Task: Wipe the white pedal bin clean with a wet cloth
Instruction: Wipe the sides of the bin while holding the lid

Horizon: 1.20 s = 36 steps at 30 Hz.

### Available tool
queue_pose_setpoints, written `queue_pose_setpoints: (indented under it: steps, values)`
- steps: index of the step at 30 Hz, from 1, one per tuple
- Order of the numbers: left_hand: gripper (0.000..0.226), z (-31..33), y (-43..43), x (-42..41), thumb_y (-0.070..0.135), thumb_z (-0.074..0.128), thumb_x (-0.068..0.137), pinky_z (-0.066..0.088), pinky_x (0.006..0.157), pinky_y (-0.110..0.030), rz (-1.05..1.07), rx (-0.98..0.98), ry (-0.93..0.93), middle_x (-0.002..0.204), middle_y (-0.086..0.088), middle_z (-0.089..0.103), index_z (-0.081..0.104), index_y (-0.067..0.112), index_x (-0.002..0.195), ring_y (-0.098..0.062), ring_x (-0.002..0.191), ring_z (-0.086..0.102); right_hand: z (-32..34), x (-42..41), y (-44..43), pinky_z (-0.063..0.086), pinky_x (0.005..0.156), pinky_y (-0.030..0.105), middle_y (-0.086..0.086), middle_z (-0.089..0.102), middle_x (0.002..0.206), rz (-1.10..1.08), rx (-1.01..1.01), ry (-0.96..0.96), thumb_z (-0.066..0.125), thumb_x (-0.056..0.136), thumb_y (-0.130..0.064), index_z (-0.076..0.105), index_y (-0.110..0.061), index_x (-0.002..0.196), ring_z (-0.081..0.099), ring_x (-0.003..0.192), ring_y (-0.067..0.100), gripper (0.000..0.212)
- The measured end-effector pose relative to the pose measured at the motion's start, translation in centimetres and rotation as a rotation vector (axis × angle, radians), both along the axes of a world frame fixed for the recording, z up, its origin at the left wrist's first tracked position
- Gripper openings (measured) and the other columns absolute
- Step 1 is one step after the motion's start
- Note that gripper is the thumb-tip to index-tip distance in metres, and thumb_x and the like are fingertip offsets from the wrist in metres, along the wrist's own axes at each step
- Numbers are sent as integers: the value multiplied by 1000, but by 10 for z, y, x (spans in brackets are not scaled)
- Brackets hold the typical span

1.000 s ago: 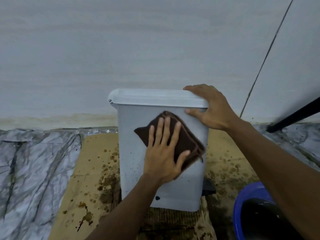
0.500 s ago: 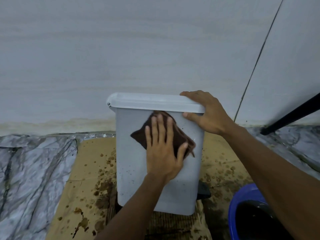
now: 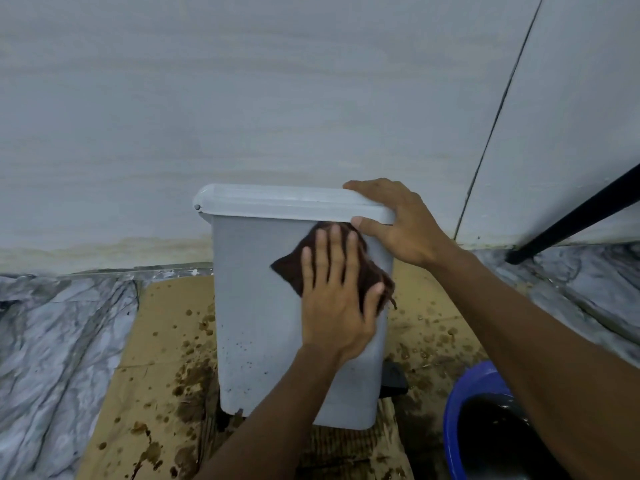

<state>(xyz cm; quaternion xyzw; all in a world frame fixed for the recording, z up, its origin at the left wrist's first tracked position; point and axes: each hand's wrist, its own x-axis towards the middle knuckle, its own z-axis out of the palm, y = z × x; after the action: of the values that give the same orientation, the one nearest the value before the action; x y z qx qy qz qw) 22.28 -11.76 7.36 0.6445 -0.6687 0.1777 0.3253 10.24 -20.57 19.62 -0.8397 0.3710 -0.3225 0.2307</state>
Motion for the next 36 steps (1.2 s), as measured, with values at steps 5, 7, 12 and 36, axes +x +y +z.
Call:
queue_pose_setpoints:
  steps: [5, 7, 12, 36]
  values:
    - [71, -31, 31, 32, 50, 36, 107, 7, 129, -51, -251, 53, -285, 173, -12, 5, 14, 14, 165, -31, 160, 9, -2, 0, 0, 37, 108, 34, -6, 59, 134, -10, 2, -9, 69, 93, -28, 58, -29, 139, 48, 123, 16, 47]
    - [75, -37, 41, 53, 54, 37, 105, 3, 129, -50, -180, 55, -245, 173, -11, 2, 13, 16, 165, -31, 160, 7, -3, 1, 1, 37, 107, 32, -8, 59, 133, -12, 11, -19, 70, 93, -28, 58, -31, 139, 48, 121, 14, 47]
    - [76, -8, 14, 31, 51, 34, 106, -2, 129, -51, 1, -15, -29, 172, -16, 3, 11, 9, 165, -35, 159, 3, -6, 5, 4, 35, 103, 26, -5, 60, 134, -34, -38, -27, 70, 92, -26, 59, -28, 138, 48, 123, 17, 47]
    - [72, -36, 24, 22, 51, 36, 107, 2, 128, -52, -173, -7, -162, 172, -15, 4, 16, 12, 165, -35, 159, 9, -27, 7, 11, 39, 107, 48, 1, 53, 135, -103, -190, -38, 74, 83, -35, 55, -25, 142, 44, 126, 24, 62]
